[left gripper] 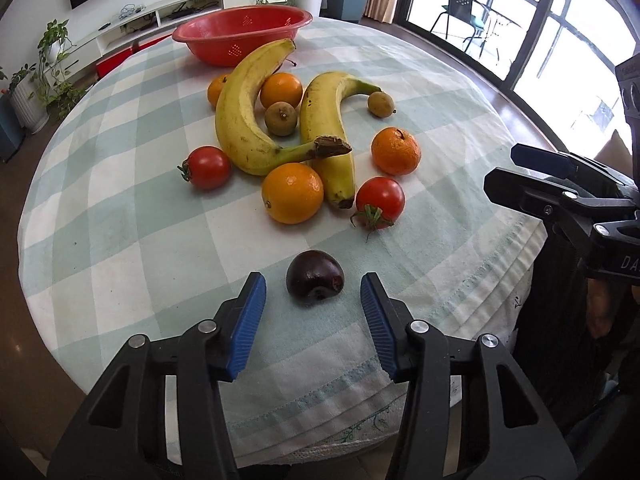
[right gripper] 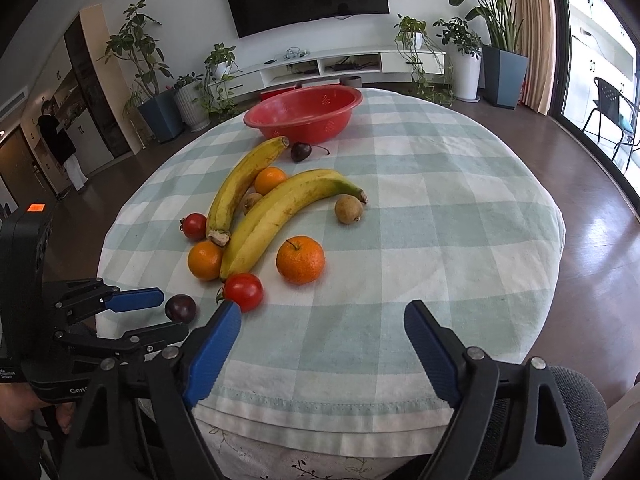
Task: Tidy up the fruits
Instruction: 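Grasp the dark plum with the left gripper while the right gripper grasps a red tomato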
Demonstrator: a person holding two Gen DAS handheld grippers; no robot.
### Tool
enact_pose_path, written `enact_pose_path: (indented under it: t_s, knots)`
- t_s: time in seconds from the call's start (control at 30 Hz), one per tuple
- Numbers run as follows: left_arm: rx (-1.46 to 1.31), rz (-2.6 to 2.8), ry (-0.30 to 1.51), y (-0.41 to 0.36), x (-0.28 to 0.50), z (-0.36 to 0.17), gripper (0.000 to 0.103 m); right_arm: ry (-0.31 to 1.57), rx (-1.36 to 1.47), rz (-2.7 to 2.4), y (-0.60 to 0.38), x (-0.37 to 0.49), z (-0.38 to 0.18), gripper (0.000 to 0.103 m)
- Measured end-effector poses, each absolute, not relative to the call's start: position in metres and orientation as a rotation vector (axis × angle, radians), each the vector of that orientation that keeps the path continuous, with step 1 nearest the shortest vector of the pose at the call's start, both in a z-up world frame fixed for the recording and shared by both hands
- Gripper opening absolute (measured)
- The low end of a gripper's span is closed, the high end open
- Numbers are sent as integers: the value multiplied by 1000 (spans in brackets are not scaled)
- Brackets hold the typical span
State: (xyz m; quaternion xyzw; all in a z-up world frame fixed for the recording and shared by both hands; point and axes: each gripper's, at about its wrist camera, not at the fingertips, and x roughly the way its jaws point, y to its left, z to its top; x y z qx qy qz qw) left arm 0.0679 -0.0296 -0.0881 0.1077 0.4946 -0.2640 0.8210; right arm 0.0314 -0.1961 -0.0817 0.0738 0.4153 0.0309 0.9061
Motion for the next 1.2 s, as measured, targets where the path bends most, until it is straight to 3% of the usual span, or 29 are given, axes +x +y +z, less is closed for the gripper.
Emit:
enact_pose_path:
  t_s: [0.13,0.47,1.2]
  knots:
    - [250,-570,1064,-35,70,-93,30,860,145,66,-194,33,-83,82]
    - [234,-572,1066,-37,74,-97,30,873,140,73,-190,35,-85,78]
    - [16,-568,1006,11,63,-79,28,977,135,247,-143,73,-105,53]
